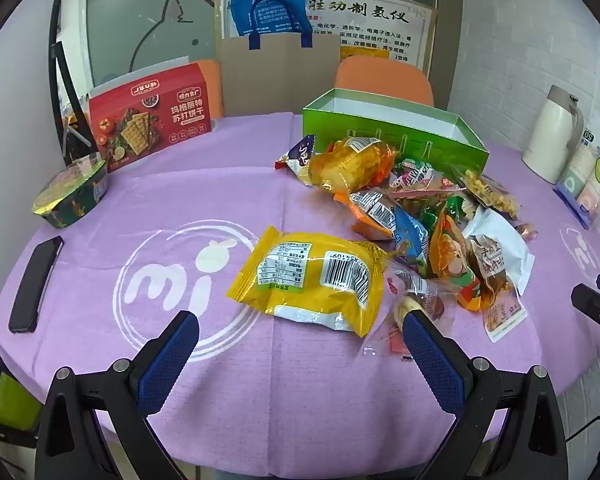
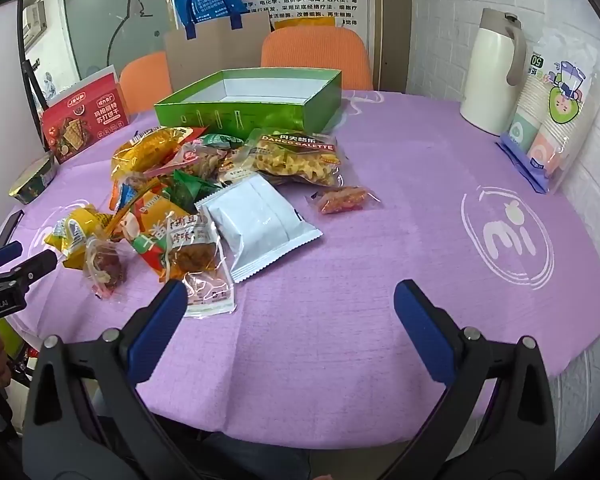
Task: Organize snacks
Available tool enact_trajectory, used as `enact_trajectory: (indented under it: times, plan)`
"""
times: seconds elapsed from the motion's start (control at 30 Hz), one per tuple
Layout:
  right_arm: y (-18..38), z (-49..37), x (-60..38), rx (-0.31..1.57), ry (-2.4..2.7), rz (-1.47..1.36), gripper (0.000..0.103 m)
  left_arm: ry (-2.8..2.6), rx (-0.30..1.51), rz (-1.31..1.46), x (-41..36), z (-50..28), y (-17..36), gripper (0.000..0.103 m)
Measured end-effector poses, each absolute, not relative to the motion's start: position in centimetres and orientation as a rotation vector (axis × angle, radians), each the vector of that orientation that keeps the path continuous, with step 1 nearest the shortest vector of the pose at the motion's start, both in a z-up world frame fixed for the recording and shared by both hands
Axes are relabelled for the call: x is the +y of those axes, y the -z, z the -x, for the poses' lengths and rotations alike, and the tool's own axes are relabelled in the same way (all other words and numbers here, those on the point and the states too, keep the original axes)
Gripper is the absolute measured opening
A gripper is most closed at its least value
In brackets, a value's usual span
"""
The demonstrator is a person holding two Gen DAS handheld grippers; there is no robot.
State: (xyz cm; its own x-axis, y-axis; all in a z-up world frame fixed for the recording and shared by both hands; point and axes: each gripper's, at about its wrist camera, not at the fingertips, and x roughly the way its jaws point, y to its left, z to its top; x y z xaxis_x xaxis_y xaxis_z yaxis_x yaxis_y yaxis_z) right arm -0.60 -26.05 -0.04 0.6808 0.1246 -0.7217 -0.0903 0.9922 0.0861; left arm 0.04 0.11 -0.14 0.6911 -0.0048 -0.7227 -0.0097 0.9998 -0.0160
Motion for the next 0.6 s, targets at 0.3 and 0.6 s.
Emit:
enact_trajectory:
  times: [0.3, 0.6]
  plan:
    - [0.31, 0.42, -26.11, 0.813, -0.12, -0.046, 0.103, 0.001, 0.804, 0.023, 0.2, -0.06, 0.12, 0.103]
    - [-0.33, 0.75, -26.17, 0.804, -0.127, -0.05, 0.103, -0.005, 0.797, 0.025, 0.38, 0.1, -0.04, 0.103]
